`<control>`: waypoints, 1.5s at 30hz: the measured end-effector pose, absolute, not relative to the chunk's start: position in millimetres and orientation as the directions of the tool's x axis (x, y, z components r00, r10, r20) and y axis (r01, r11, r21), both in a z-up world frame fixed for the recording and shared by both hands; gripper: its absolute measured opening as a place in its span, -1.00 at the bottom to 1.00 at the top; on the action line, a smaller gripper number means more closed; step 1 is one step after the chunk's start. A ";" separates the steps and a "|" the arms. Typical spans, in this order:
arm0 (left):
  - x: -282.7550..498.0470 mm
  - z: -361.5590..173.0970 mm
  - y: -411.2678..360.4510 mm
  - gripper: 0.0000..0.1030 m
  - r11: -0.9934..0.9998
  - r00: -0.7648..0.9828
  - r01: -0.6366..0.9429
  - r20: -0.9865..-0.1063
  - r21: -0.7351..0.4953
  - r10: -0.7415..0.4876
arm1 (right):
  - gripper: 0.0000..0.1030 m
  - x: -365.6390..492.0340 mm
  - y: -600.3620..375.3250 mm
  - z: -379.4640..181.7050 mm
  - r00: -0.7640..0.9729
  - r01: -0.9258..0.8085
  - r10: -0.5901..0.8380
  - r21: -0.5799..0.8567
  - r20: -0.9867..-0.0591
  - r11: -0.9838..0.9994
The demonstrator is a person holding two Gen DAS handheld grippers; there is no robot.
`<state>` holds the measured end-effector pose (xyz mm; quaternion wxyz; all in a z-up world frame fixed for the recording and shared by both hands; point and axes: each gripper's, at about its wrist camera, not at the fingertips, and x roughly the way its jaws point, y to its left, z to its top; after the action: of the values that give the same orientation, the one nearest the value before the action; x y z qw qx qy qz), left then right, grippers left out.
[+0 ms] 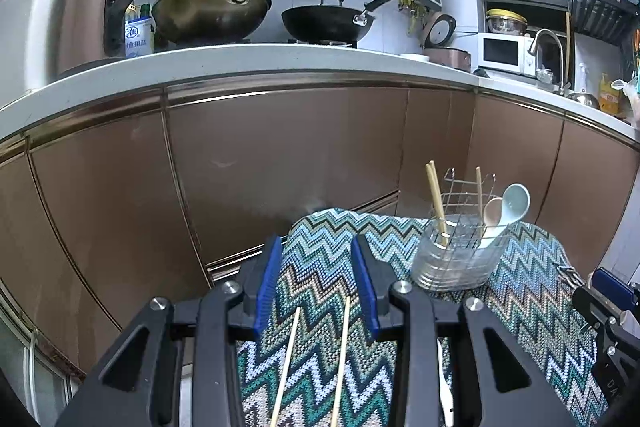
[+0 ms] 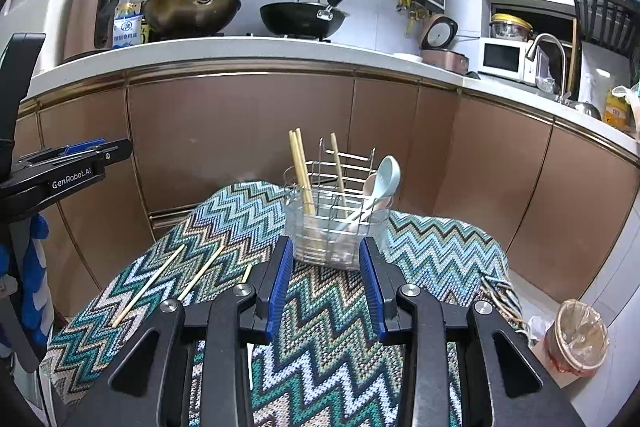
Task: Organize utensils
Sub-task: 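Withdraw both tools from the holder toward the remaining utensils on the cloth, then grasp a bamboo chopstick with the left tool while the right tool grasps the white spoon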
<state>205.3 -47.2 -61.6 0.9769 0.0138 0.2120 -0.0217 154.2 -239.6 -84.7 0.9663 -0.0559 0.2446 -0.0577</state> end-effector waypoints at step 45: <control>288.8 -149.9 -6.2 -0.34 0.983 0.683 0.139 -0.707 -0.123 -0.186 | -0.34 234.7 -227.2 -162.1 0.670 -0.071 0.065 0.023 -0.740 0.997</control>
<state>288.8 -6.2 -149.9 0.9168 -0.0298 0.3883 -0.0887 234.7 -227.2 -162.1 0.9137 -0.0038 0.4047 0.0375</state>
